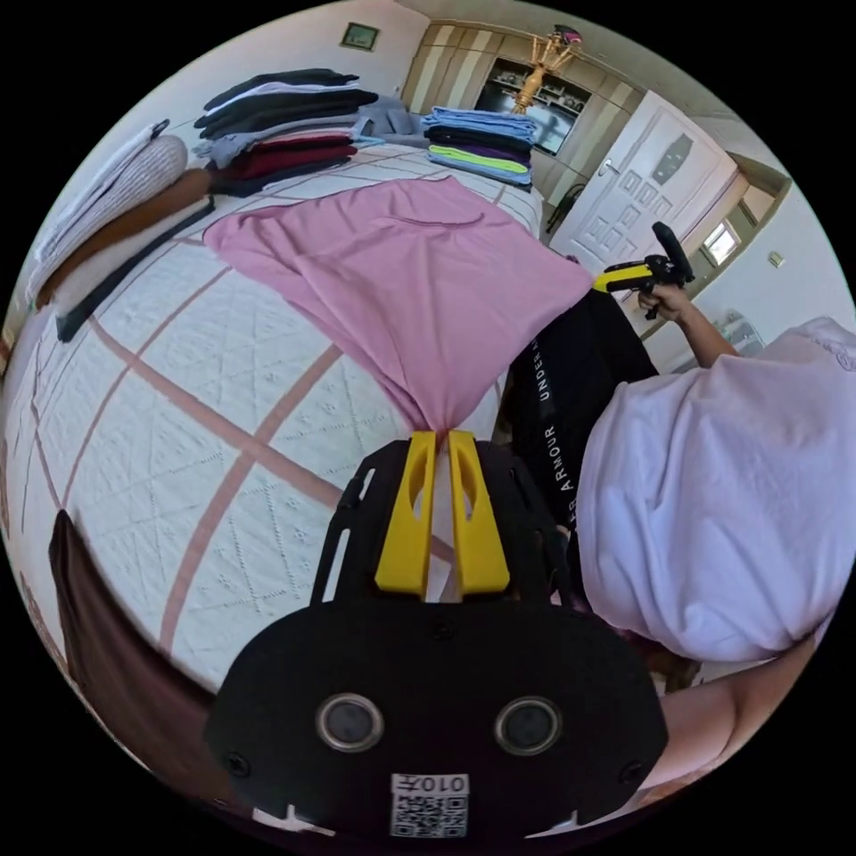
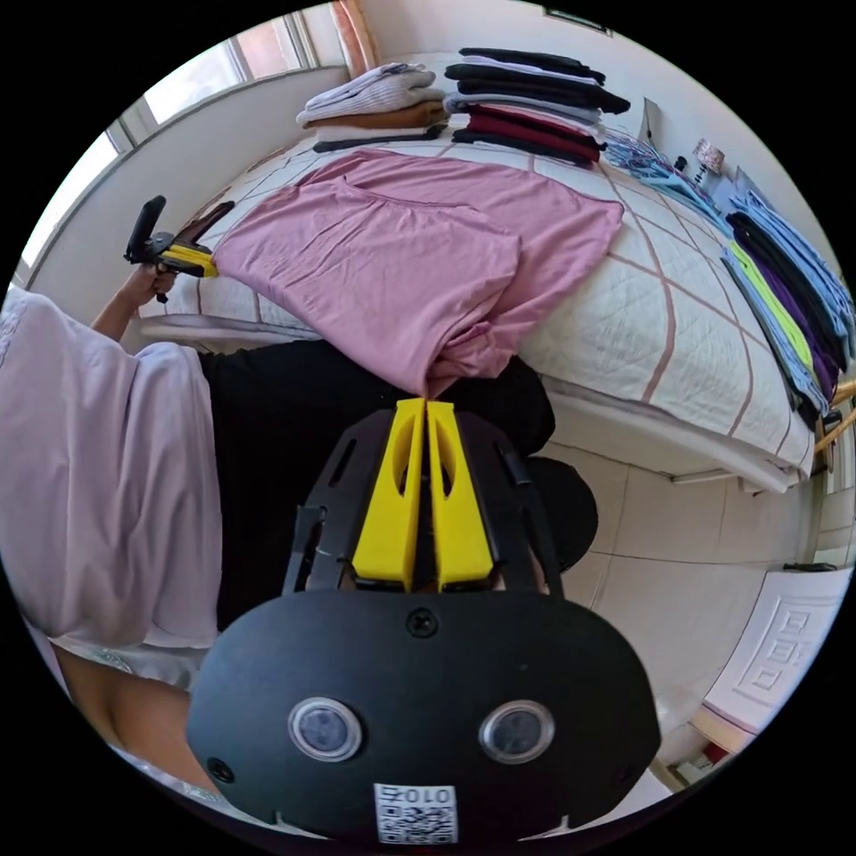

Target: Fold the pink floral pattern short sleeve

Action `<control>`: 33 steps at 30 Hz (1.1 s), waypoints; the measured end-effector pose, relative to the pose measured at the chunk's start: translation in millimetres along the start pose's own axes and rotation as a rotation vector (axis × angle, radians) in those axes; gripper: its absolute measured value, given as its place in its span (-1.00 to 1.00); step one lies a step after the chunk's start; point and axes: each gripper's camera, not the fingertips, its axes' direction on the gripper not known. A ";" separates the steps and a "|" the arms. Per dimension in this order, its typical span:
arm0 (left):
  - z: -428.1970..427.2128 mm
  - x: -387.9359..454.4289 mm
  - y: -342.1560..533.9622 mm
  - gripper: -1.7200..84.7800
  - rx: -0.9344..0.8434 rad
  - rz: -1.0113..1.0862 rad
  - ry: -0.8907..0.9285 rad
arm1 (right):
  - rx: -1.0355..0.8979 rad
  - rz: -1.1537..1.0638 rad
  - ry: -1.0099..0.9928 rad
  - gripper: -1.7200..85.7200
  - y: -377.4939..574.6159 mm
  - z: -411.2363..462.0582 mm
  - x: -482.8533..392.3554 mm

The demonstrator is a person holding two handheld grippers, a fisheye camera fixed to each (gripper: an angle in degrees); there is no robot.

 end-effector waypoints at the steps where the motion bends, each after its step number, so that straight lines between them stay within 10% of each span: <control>1: -3.8 -2.3 1.4 -0.90 0.008 0.003 0.024 | -0.005 -0.004 0.000 -0.90 -0.5 -0.1 -1.2; 21: -4.2 -36.7 -127.8 -0.89 0.086 0.098 -0.125 | 0.247 -0.096 0.074 -0.88 -115.9 -55.3 1.0; 28: 3.5 -89.1 -131.1 -0.84 0.117 0.018 0.071 | 0.043 -0.045 -0.062 -0.89 -148.0 -8.4 41.4; 33: -52.2 -175.4 -135.7 -0.79 0.254 -0.227 -0.081 | 0.280 0.041 0.007 -0.86 -159.1 -69.7 88.6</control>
